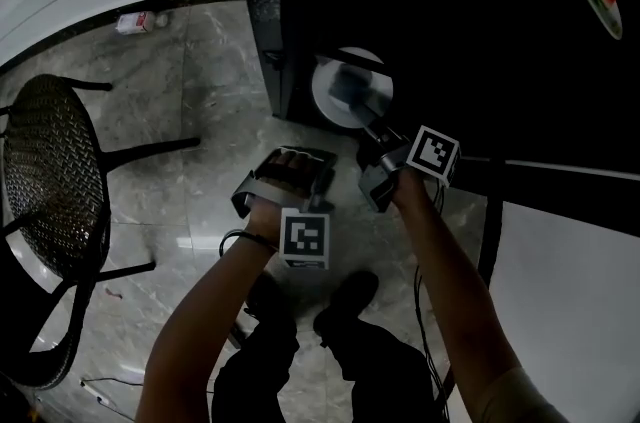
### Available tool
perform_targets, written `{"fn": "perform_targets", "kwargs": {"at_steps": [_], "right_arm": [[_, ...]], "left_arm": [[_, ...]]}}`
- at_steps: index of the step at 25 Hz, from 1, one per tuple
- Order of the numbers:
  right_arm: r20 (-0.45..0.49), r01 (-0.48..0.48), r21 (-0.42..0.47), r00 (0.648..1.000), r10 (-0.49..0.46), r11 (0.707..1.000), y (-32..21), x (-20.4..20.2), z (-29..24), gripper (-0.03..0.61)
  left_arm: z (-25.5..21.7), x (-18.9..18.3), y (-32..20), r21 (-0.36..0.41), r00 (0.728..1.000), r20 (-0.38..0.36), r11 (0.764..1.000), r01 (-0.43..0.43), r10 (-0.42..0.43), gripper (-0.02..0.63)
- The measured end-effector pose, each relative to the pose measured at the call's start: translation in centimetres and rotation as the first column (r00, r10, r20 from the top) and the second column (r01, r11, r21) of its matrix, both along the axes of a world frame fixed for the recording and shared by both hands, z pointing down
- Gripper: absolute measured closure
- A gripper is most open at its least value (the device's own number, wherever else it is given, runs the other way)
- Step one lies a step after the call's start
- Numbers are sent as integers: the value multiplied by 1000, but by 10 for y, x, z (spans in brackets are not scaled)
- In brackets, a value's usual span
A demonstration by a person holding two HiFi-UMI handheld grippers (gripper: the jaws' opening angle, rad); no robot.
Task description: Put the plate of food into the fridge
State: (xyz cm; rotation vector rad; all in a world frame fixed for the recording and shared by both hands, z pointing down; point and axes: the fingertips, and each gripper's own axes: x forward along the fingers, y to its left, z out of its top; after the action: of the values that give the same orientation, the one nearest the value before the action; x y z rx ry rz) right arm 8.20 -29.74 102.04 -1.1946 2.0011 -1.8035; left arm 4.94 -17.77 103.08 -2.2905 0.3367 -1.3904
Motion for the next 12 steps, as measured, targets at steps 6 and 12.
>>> {"fn": "perform_targets", "kwargs": {"at_steps": [6,12], "right_arm": [[-25,73,-43,997,-74,996,3,-1,1,350],[-37,127,-71,991,-130,989,9,-3,4,351]], "left_arm": [[8,17,-46,42,999,35,999,25,-26,485],[13,16,-62,88,995,40,992,86,-90,537]]}}
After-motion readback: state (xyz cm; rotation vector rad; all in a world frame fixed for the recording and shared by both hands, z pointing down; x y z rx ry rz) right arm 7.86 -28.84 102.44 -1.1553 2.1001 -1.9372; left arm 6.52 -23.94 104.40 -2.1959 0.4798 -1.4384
